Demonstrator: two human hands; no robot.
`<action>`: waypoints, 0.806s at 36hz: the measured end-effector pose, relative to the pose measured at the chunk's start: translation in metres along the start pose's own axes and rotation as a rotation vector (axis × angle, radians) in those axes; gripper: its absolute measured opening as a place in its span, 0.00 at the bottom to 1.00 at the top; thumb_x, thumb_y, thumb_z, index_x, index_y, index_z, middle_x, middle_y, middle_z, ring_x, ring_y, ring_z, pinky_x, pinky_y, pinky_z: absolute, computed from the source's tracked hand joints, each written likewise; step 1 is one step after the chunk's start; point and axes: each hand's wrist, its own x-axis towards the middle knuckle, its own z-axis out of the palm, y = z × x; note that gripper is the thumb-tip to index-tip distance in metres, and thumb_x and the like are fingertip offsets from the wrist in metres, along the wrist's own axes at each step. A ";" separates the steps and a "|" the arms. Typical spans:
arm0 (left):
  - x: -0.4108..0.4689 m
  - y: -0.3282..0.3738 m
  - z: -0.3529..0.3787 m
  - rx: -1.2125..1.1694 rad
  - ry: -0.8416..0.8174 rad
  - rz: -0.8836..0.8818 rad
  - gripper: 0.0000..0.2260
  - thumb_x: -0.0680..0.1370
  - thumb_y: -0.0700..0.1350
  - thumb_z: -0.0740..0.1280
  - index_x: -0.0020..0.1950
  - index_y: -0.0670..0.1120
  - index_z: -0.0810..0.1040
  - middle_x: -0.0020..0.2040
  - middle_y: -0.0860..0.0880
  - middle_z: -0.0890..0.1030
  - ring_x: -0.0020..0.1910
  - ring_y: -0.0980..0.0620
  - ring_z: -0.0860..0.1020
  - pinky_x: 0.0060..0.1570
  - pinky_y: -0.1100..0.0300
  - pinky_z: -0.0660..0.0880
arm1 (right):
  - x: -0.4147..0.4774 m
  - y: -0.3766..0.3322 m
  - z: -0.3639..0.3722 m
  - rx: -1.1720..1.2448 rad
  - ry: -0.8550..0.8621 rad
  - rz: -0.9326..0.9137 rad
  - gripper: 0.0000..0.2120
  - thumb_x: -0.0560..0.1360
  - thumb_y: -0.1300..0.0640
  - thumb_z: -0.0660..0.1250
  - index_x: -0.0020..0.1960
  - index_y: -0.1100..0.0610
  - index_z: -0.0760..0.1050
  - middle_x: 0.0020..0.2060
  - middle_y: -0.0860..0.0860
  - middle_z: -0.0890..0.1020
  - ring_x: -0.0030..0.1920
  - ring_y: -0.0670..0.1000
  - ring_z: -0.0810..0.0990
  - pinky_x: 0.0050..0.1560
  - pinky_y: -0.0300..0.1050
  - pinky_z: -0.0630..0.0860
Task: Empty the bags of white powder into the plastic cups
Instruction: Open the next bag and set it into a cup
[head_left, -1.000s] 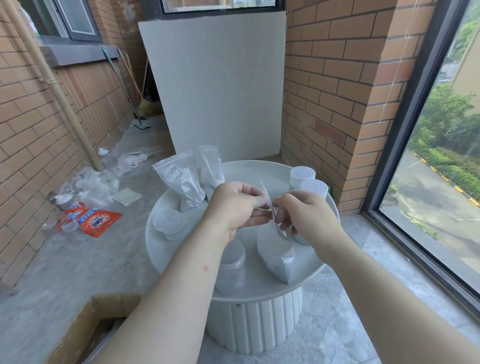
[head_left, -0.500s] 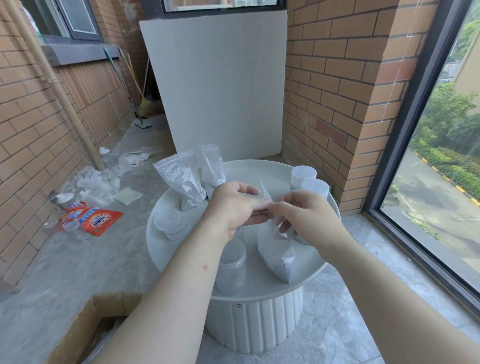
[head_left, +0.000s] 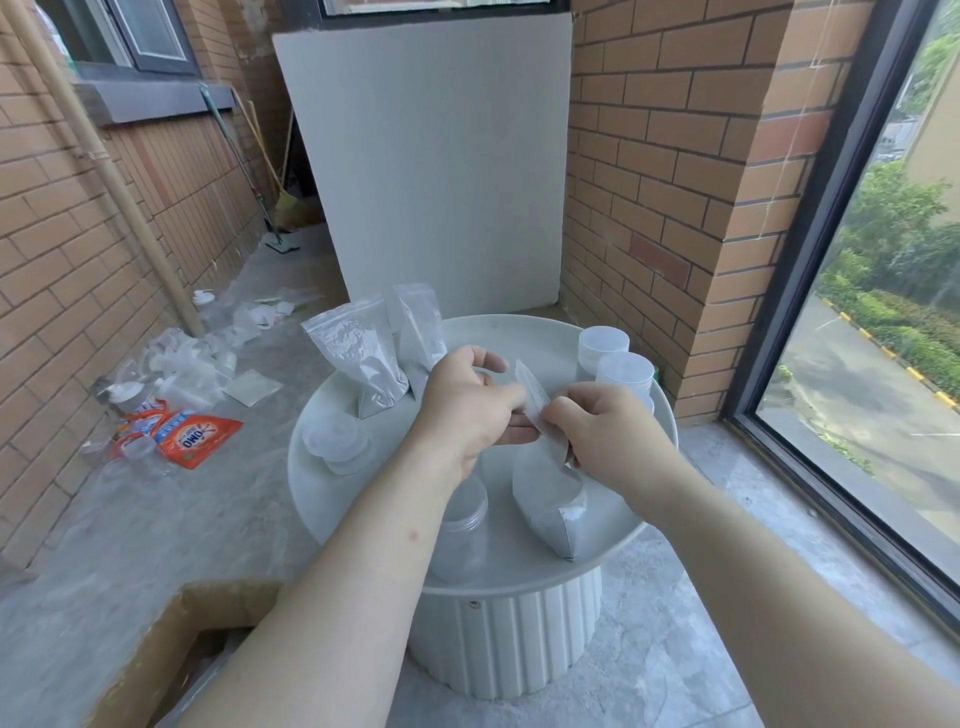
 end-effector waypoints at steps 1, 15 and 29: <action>0.001 -0.001 0.001 0.008 0.019 0.018 0.15 0.71 0.27 0.65 0.49 0.45 0.69 0.44 0.41 0.70 0.25 0.48 0.78 0.31 0.56 0.80 | 0.000 0.001 0.001 0.013 0.005 -0.002 0.18 0.76 0.62 0.64 0.28 0.55 0.70 0.20 0.45 0.72 0.24 0.46 0.69 0.31 0.39 0.68; 0.000 0.002 -0.008 0.125 0.235 0.147 0.18 0.67 0.31 0.66 0.43 0.48 0.60 0.41 0.46 0.62 0.27 0.40 0.82 0.33 0.37 0.79 | 0.007 0.002 -0.003 0.140 0.139 0.081 0.13 0.76 0.63 0.60 0.35 0.61 0.76 0.26 0.49 0.80 0.27 0.47 0.76 0.38 0.43 0.72; -0.008 0.022 -0.021 0.494 0.253 0.294 0.10 0.67 0.37 0.65 0.39 0.47 0.65 0.25 0.47 0.77 0.24 0.48 0.82 0.32 0.54 0.77 | 0.009 0.001 -0.021 -0.277 0.375 -0.096 0.18 0.71 0.54 0.61 0.38 0.71 0.72 0.37 0.66 0.81 0.32 0.52 0.71 0.38 0.55 0.78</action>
